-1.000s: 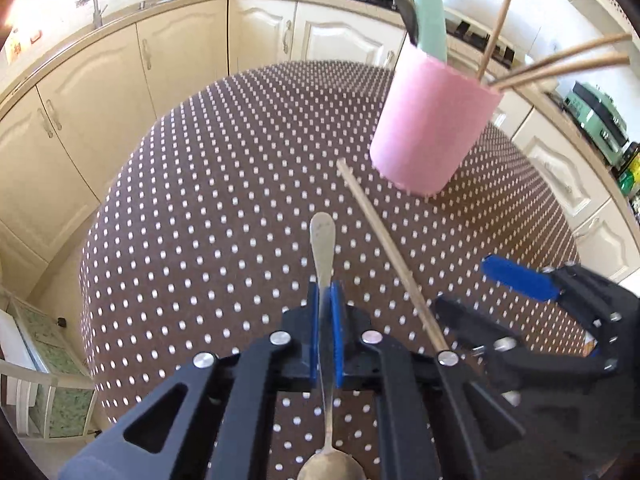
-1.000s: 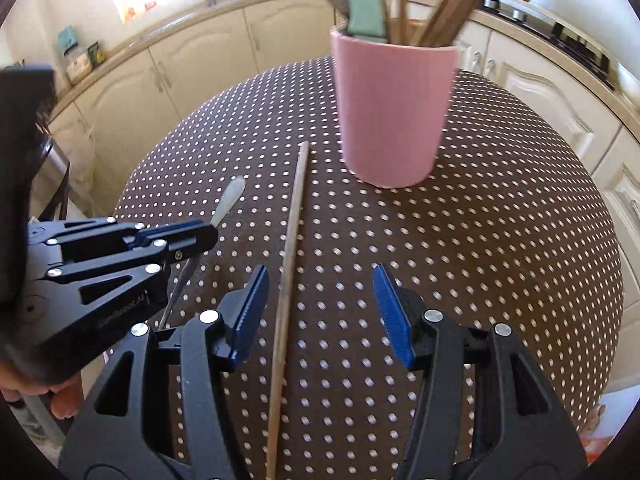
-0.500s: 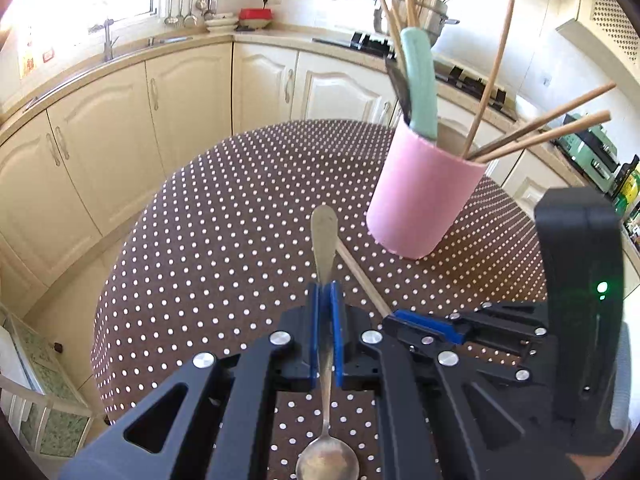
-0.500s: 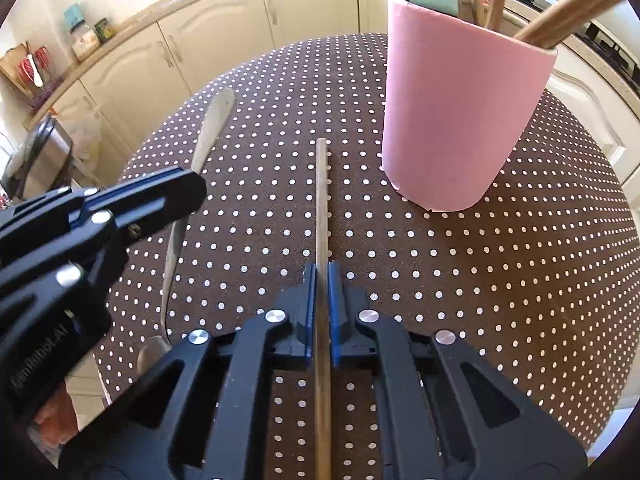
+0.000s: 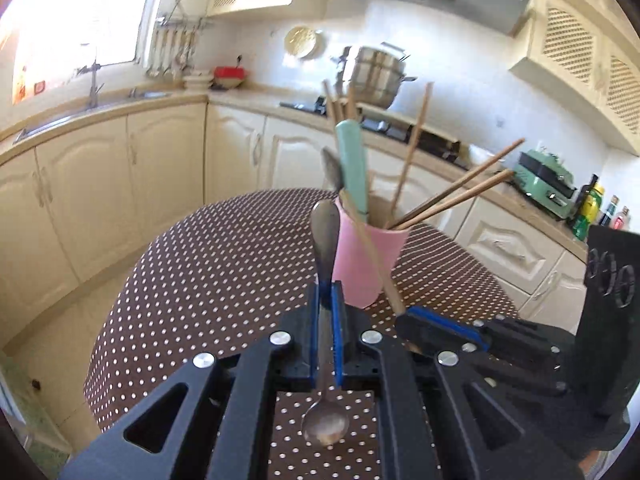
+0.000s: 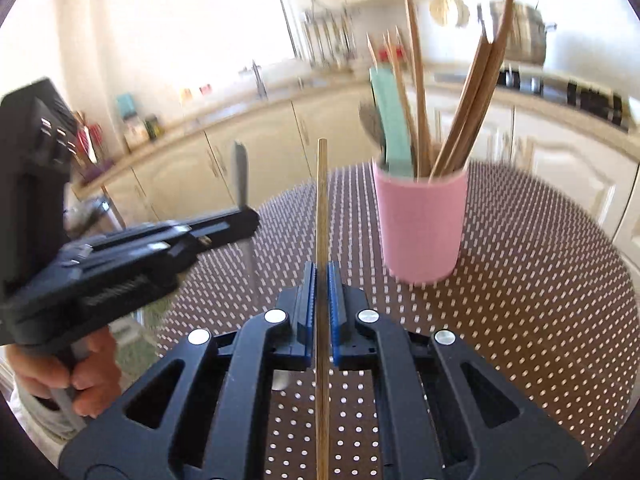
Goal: Organize utensils
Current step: 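Lift the silver spoon and the chopstick above the pink cup, then lower the spoon into the pink cup and open the left tool, then lower the wooden chopstick into the pink cup with the right tool, then open the right tool and withdraw both tools from the pink cup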
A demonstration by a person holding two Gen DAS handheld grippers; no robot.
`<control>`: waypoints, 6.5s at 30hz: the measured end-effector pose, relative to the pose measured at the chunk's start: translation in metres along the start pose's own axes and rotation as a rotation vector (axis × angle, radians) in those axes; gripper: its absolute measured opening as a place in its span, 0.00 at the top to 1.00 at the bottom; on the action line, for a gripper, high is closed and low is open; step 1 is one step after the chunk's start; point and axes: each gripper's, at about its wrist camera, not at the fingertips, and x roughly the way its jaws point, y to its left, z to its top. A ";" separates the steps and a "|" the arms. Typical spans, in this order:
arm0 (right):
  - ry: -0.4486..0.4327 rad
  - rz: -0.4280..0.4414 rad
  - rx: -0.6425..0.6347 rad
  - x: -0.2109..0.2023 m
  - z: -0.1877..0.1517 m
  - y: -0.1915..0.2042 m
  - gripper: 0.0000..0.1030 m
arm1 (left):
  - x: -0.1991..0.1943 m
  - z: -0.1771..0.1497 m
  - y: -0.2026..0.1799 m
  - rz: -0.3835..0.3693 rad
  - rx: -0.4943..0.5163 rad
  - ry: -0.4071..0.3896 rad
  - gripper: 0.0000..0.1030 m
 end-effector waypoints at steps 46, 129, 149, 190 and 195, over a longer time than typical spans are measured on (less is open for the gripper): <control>-0.772 -0.095 0.215 -0.015 0.112 -0.129 0.94 | 0.023 0.113 -0.042 -0.045 0.099 -0.194 0.99; -0.878 -0.335 -0.065 0.013 0.087 -0.023 0.93 | 0.083 0.111 0.020 -0.110 -0.069 -0.156 0.54; -0.827 -0.427 -0.114 -0.037 0.081 0.002 0.54 | 0.042 0.101 0.006 -0.103 -0.047 -0.178 0.46; -0.470 -0.537 0.029 -0.173 0.018 0.032 0.23 | -0.121 0.021 -0.079 0.036 0.138 -0.385 0.25; -0.467 -0.564 0.019 -0.178 0.017 0.033 0.18 | -0.126 0.020 -0.081 0.057 0.153 -0.400 0.22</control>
